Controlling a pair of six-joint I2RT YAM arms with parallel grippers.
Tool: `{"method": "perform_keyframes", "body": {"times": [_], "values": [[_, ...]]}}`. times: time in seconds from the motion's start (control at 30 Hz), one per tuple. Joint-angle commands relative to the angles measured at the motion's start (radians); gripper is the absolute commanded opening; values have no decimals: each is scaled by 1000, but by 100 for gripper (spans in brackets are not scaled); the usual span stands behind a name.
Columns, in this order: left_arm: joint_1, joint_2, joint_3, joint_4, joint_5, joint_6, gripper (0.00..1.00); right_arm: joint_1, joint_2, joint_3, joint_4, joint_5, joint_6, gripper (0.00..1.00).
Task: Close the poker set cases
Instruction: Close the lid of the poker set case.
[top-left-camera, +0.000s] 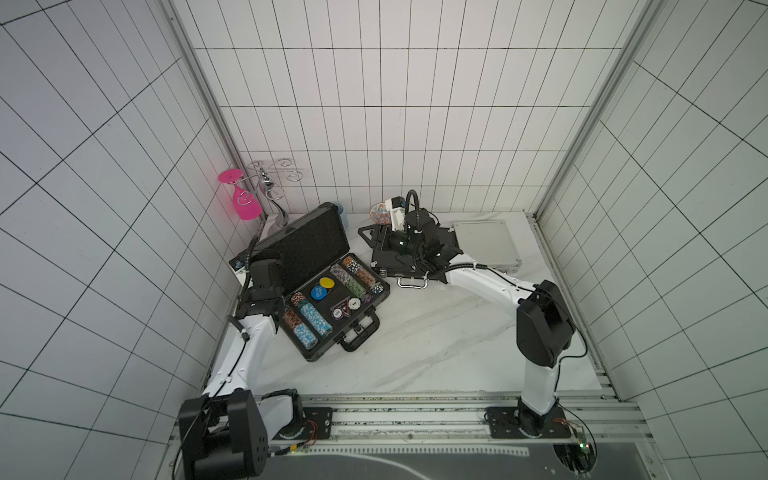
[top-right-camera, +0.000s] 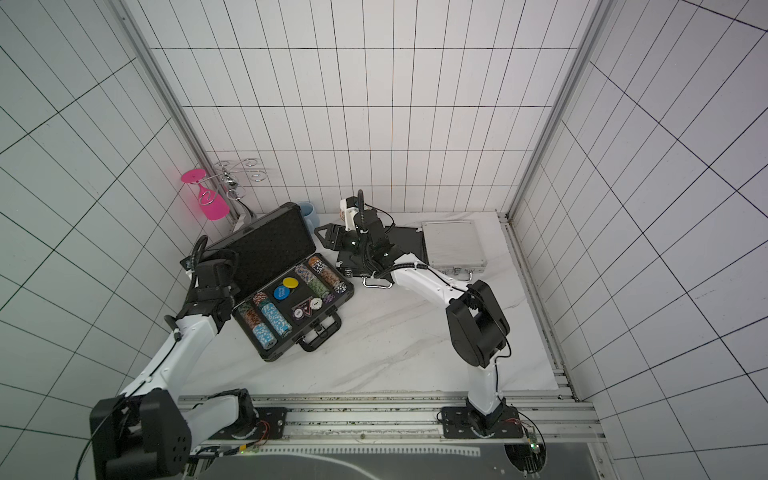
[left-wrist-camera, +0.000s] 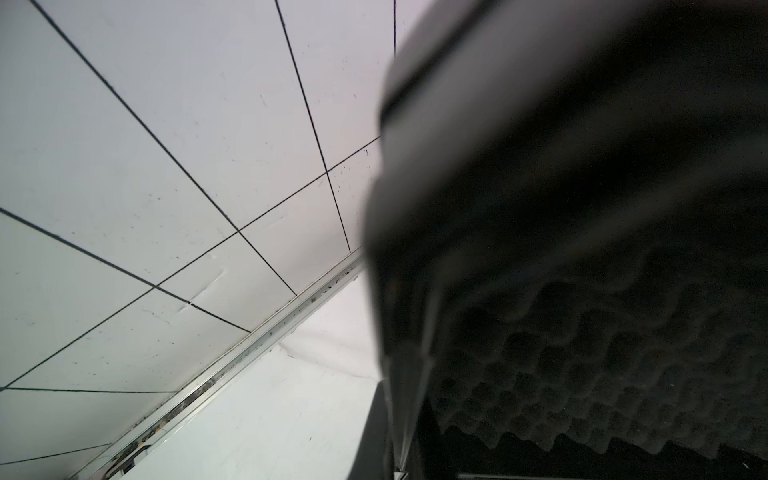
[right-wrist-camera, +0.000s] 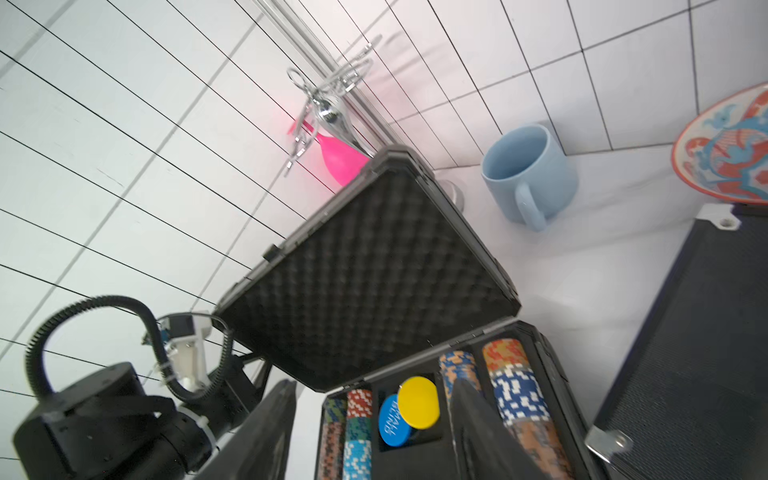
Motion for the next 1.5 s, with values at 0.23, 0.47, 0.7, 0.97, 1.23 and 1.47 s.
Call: {"method": "perform_keyframes", "body": {"times": [0.23,0.47,0.7,0.97,1.23,1.47], "values": [[-57,-67,-20,237,87,-9,0,20,130,28,349,-26,270,59],[-63,-89,-44,251,86,7,0,68,278,178,345,-87,260,59],[-86,-117,-73,255,83,11,0,92,370,220,566,-148,295,61],[-128,-219,-153,280,53,9,0,91,364,217,658,-149,323,62],[-168,-256,-163,287,5,59,0,86,430,310,674,-99,402,61],[-184,-259,-165,290,-11,82,0,76,534,509,579,-67,455,59]]}}
